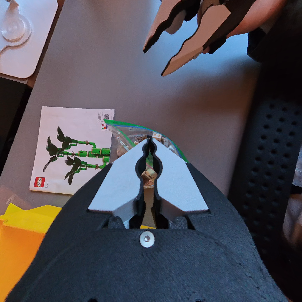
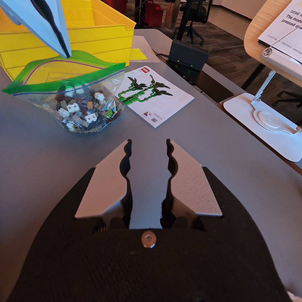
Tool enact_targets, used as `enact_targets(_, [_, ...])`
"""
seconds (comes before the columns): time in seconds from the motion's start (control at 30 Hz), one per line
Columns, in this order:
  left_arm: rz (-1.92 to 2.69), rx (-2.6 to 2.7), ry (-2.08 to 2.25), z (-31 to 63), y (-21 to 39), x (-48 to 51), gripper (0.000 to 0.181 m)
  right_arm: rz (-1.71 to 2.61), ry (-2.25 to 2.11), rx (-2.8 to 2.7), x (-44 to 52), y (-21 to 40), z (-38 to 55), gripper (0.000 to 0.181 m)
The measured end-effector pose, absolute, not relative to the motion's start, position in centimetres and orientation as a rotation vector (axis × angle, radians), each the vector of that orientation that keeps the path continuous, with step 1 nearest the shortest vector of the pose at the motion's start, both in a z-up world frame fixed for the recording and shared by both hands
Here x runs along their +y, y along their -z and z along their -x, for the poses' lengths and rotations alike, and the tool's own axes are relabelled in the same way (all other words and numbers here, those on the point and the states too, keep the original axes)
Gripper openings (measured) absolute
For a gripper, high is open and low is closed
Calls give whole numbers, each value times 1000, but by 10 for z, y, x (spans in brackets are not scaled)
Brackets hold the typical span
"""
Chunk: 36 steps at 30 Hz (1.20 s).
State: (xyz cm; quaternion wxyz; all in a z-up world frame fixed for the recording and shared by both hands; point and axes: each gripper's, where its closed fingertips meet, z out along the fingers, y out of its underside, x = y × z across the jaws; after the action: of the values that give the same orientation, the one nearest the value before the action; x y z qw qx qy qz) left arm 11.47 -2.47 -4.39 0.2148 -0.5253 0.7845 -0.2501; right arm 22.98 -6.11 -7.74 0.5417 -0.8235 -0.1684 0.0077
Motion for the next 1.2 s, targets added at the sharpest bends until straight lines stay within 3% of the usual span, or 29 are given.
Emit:
enact_targets(0.37, [1584,2018,628,-58,28,27,14,1961,-26,-371,-61,80,-235,43])
enact_targets(0.57, [1866,2007,560,30,72,80,22,1960,-32,-377,-61,80,-233,43])
enact_targets(0.67, [1757,2181,477,38,109,78,30,1968,-34,-377,-60,82,-232,43])
enact_targets(1.0, [1540,2408,366,29,162,70,29,1952,-51,-312,-62,81,-242,42])
enact_targets(1.13, [1486,2400,366,26,164,70,5,1951,-49,-314,-63,80,-242,42])
enact_targets(1.2, [1468,2394,382,25,164,70,5,1955,-43,-323,-63,80,-242,42])
